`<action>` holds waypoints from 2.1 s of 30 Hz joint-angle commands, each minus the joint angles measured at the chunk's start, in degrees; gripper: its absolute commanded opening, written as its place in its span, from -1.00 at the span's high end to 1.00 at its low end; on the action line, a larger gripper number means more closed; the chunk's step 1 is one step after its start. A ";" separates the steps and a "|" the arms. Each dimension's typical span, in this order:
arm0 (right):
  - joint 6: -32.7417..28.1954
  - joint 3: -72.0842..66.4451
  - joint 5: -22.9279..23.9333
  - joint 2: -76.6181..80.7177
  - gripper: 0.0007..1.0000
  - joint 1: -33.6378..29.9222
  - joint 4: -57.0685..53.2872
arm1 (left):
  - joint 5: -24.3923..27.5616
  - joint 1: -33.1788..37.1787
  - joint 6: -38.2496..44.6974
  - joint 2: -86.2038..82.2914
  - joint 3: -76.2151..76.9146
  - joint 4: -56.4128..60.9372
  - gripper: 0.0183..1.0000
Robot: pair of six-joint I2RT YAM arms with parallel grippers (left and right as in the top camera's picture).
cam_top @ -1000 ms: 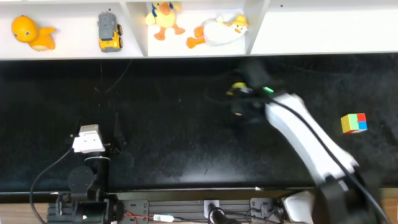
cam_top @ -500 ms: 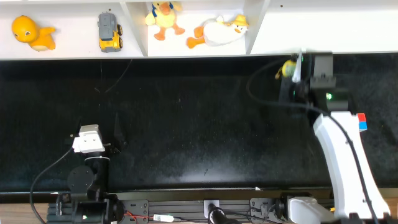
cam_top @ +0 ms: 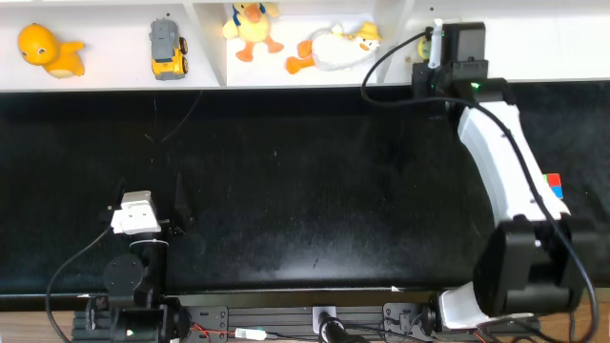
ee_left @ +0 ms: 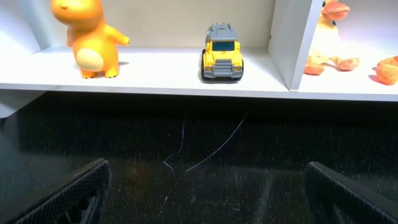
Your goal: Store Toys
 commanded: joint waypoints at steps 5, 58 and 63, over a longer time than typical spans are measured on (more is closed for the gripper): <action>-0.11 2.27 -0.24 2.60 0.51 2.05 5.90 | 0.55 -0.48 -0.85 -0.70 -0.04 -0.20 -1.00; -25.79 -29.68 -9.11 -39.67 -1.00 -26.60 -16.57 | 0.55 -0.48 -0.87 -0.70 -0.04 -0.20 -1.00; -35.82 -29.68 -18.51 -34.95 -1.00 -39.30 -11.76 | 0.55 -0.48 -0.85 -0.70 -0.04 -0.20 -1.00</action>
